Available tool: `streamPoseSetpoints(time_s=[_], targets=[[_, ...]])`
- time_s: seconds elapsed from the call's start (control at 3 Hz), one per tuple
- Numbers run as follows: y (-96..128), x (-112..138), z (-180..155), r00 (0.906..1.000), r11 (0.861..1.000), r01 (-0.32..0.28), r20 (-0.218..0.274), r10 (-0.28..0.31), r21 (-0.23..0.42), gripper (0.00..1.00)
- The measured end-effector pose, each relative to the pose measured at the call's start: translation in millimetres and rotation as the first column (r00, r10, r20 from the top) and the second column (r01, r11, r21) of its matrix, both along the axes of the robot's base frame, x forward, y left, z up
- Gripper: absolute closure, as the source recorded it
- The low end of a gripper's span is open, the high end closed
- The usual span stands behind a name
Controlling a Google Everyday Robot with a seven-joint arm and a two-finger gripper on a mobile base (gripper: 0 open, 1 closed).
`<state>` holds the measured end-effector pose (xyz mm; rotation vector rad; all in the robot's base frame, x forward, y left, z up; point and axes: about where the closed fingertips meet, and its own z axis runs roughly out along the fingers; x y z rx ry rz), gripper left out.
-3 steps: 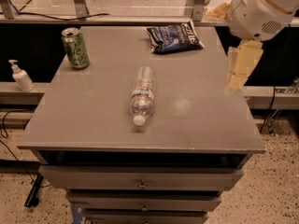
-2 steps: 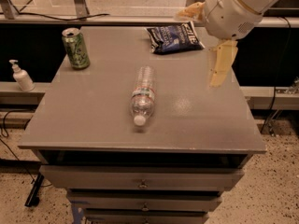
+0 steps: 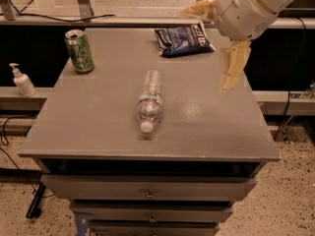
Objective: Pick water bottle
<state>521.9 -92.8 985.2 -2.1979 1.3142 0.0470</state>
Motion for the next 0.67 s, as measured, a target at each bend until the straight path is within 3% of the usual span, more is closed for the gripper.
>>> streamPoseSetpoints(time_s=[0.33, 0.67], targets=[[16.6, -4.7, 1.5, 0.9848, 0.991, -0.13, 0.114, 0.131, -0.013, 0.0], [44.2, 0.6, -9.7, 0.9278, 0.953, -0.29, 0.22, 0.302, -0.082, 0.0]])
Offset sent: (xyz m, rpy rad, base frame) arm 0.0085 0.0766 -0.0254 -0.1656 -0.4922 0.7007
